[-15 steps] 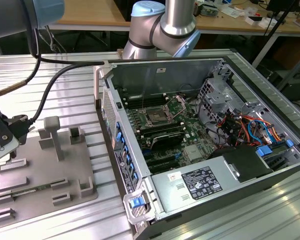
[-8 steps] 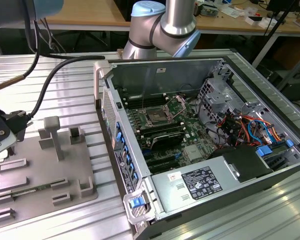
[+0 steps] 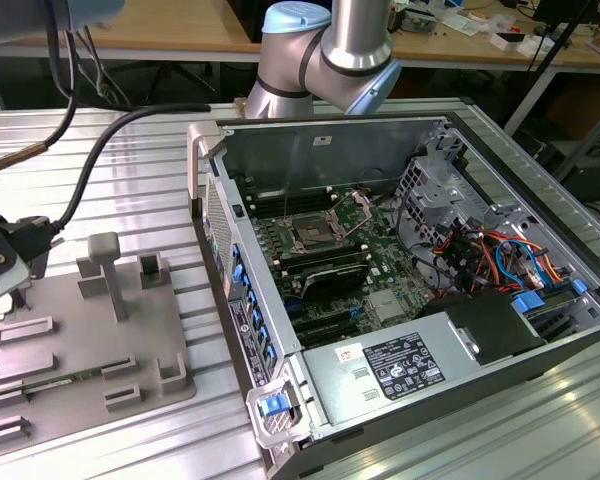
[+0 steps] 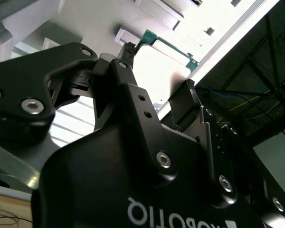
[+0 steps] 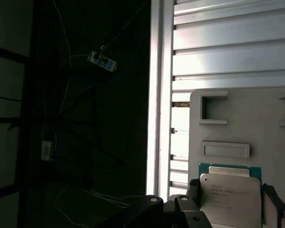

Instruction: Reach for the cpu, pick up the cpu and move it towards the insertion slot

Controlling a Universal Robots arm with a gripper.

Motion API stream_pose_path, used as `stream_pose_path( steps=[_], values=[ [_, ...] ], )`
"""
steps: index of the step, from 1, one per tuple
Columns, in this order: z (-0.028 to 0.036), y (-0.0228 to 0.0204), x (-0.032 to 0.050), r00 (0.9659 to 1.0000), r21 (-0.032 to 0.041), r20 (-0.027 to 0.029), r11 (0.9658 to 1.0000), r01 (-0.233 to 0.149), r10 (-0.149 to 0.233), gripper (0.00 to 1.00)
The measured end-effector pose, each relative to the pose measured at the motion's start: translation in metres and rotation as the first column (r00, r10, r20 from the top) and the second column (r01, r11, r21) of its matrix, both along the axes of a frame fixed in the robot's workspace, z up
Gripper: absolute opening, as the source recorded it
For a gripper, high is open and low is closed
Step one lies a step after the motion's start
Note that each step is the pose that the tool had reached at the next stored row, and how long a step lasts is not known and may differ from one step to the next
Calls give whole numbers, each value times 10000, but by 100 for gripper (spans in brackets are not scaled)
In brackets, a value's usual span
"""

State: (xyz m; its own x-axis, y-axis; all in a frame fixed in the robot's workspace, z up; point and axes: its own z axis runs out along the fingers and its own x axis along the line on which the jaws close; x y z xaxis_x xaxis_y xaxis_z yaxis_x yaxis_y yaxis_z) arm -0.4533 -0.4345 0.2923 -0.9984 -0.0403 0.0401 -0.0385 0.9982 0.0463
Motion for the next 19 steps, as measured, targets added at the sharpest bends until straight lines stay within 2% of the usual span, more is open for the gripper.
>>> stream_pose_path(
  steps=[5,16,19],
  values=[
    [57,0,0,10000,1,2,10000,0,0,55],
    [69,0,0,10000,1,1,10000,0,0,55],
    [93,0,0,10000,1,1,10000,0,0,55]
  ],
)
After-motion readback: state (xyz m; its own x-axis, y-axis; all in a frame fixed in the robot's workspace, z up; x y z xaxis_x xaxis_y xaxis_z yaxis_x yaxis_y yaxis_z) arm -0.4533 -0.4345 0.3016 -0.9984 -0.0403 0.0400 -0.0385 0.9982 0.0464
